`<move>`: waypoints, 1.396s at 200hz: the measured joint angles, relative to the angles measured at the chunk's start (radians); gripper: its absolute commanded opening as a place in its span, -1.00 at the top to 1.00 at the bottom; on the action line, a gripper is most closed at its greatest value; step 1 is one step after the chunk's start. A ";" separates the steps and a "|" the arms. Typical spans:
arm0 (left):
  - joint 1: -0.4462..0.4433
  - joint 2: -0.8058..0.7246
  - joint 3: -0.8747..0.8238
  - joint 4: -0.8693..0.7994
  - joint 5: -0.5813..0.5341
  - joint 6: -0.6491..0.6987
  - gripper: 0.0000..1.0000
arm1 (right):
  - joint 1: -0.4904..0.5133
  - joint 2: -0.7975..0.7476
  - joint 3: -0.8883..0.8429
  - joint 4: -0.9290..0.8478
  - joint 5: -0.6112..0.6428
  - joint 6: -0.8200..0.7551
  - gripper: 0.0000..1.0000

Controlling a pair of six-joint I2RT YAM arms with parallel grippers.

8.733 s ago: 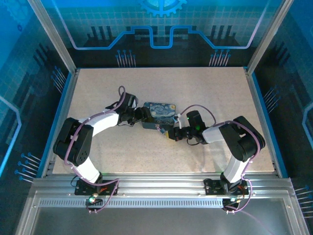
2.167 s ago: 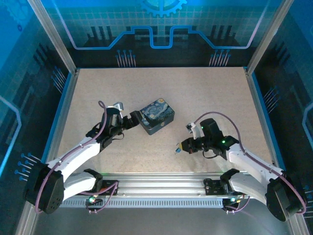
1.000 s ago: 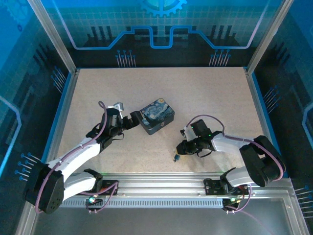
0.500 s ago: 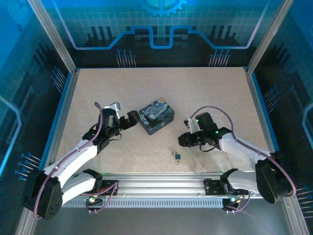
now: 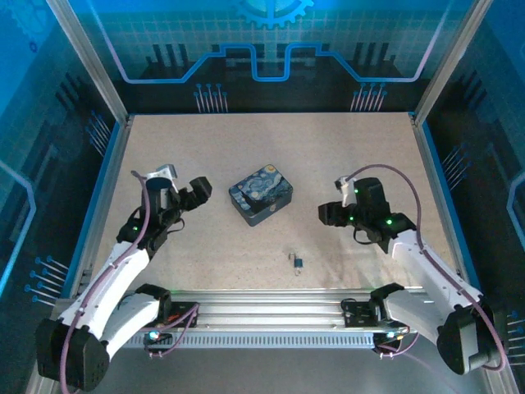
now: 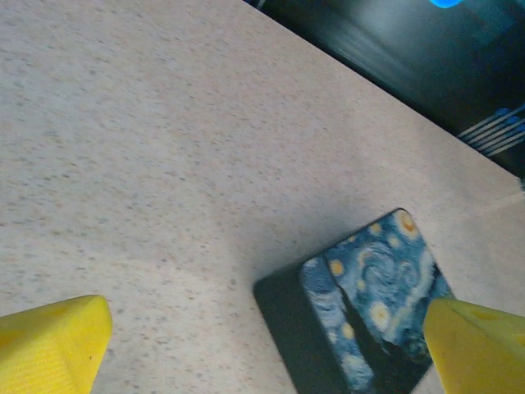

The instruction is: Unlock the padlock with the key

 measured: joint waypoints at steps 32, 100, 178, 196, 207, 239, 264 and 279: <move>0.002 0.007 0.000 -0.016 -0.105 0.082 -0.98 | -0.093 -0.025 -0.048 0.084 0.056 -0.032 -0.71; 0.005 0.059 -0.111 0.154 -0.267 0.240 -0.98 | -0.259 0.007 -0.168 0.286 0.097 -0.100 -1.00; 0.011 0.209 -0.161 0.367 -0.301 0.397 -0.98 | -0.309 0.232 -0.237 0.670 0.087 -0.160 -1.00; 0.020 0.243 -0.161 0.399 -0.300 0.420 -0.98 | -0.309 0.290 -0.237 0.747 0.066 -0.172 -1.00; 0.029 0.262 -0.161 0.419 -0.293 0.427 -0.98 | -0.309 0.316 -0.237 0.790 0.055 -0.180 -1.00; 0.056 0.294 -0.162 0.472 -0.267 0.437 -0.98 | -0.309 0.364 -0.237 0.909 0.025 -0.204 -1.00; 0.076 0.308 -0.173 0.529 -0.239 0.446 -0.98 | -0.309 0.423 -0.241 1.003 0.013 -0.216 -1.00; 0.088 0.323 -0.186 0.567 -0.220 0.448 -0.98 | -0.309 0.456 -0.243 1.030 0.009 -0.220 -1.00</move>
